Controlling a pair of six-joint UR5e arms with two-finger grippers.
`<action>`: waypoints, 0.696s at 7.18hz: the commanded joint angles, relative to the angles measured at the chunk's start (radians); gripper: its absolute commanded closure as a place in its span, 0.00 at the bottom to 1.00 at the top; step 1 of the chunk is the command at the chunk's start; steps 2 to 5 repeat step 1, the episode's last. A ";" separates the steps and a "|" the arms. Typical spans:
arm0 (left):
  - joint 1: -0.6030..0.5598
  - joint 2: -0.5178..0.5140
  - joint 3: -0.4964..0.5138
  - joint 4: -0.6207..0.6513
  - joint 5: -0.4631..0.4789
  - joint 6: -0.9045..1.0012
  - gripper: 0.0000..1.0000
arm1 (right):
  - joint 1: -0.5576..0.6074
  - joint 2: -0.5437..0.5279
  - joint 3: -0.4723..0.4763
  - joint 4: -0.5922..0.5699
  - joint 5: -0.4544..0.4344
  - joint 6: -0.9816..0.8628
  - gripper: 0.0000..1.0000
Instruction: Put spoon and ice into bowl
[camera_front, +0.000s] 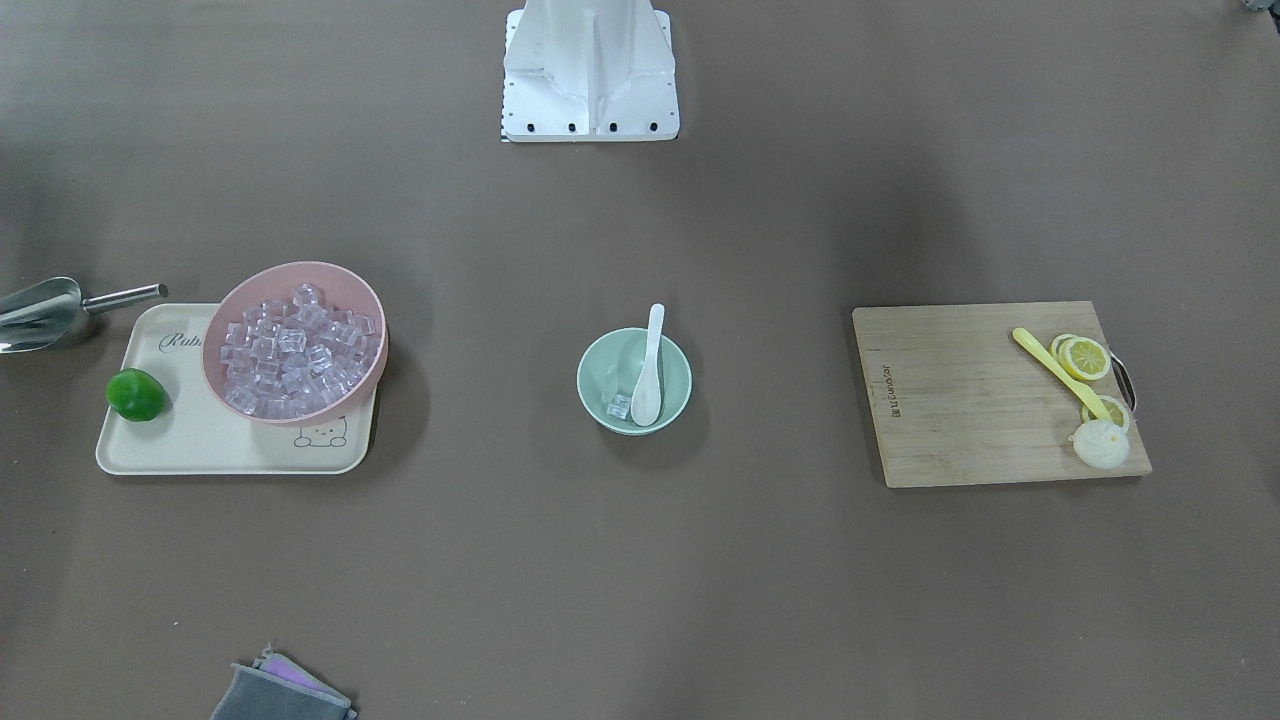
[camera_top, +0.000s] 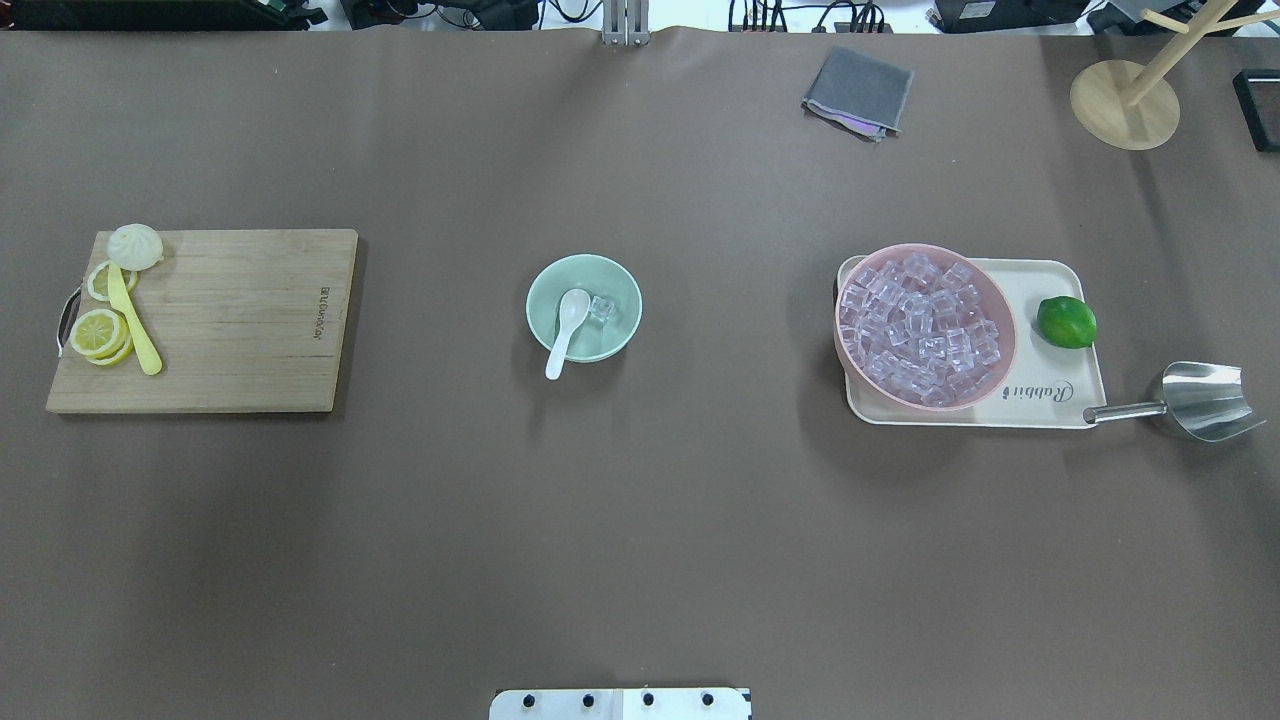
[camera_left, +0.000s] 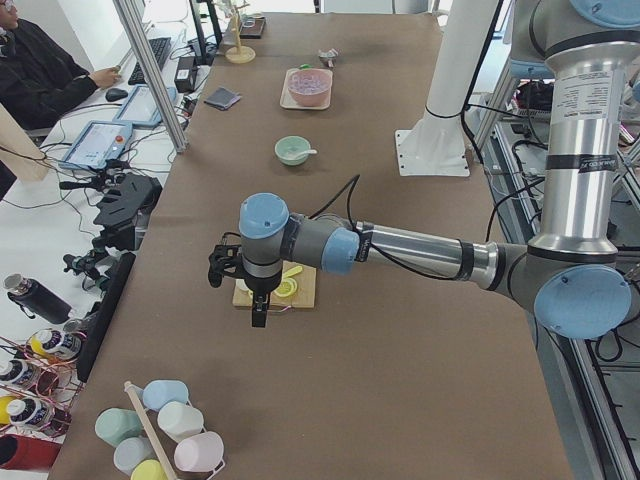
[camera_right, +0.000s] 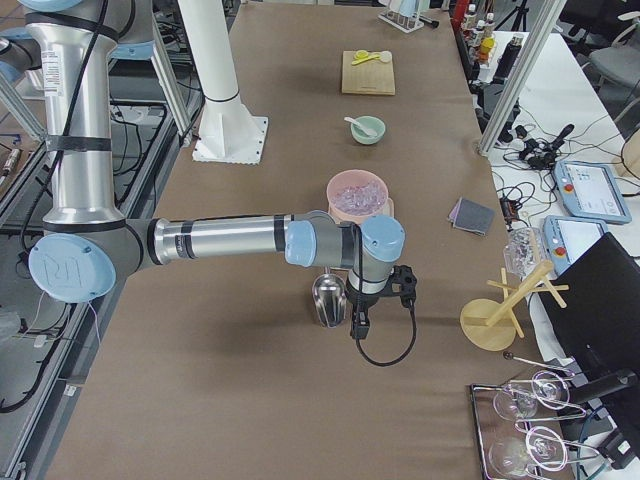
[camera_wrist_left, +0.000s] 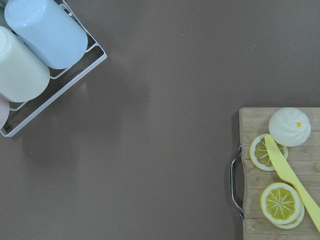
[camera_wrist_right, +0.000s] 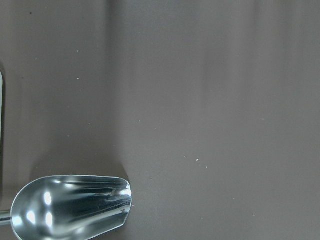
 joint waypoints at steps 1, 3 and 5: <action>-0.001 -0.002 -0.001 -0.002 0.001 0.000 0.02 | 0.000 -0.002 -0.001 0.000 0.000 0.000 0.00; -0.001 -0.002 -0.001 -0.002 0.001 0.000 0.02 | 0.000 -0.002 -0.001 0.000 0.000 0.000 0.00; -0.001 -0.002 -0.001 -0.002 0.001 0.000 0.02 | 0.000 -0.002 -0.001 0.000 0.000 0.000 0.00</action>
